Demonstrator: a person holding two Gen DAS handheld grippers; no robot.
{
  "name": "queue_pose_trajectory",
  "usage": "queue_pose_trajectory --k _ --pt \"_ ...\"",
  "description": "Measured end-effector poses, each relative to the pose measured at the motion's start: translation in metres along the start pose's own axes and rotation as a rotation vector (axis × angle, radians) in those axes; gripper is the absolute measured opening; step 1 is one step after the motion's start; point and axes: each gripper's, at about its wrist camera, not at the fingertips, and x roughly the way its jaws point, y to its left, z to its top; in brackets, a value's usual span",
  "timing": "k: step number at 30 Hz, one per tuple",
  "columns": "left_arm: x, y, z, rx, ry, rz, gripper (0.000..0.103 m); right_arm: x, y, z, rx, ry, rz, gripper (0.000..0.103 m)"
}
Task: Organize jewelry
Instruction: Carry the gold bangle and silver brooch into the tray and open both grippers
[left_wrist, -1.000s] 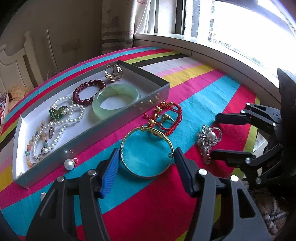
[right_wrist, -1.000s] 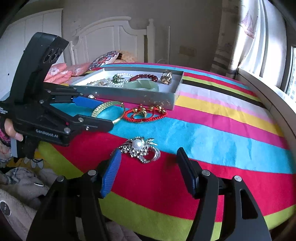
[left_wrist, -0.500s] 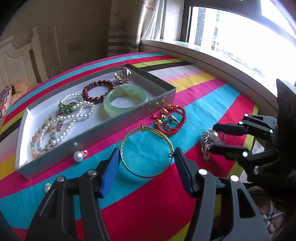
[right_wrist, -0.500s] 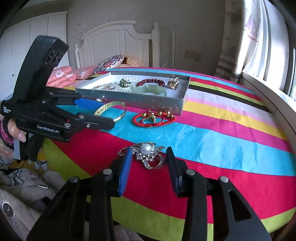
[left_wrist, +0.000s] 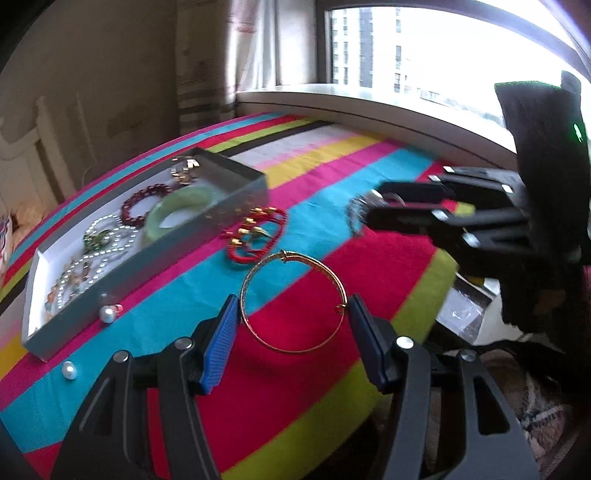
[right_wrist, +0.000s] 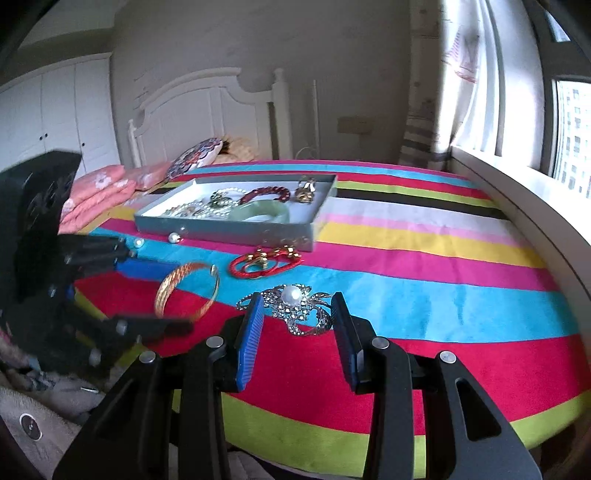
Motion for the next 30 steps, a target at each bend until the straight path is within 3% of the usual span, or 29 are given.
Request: queue_pose_trajectory --k 6,18,30 --pt "0.001 0.005 0.000 -0.015 -0.007 -0.008 0.059 0.009 0.009 0.006 -0.019 0.008 0.011 0.037" --pt "-0.043 0.114 0.018 -0.241 -0.110 0.107 0.059 0.023 0.018 0.060 -0.113 -0.056 0.010 0.037" --pt "-0.032 0.181 0.034 -0.318 -0.070 0.172 0.059 0.076 0.019 0.117 -0.141 -0.024 0.033 0.037"
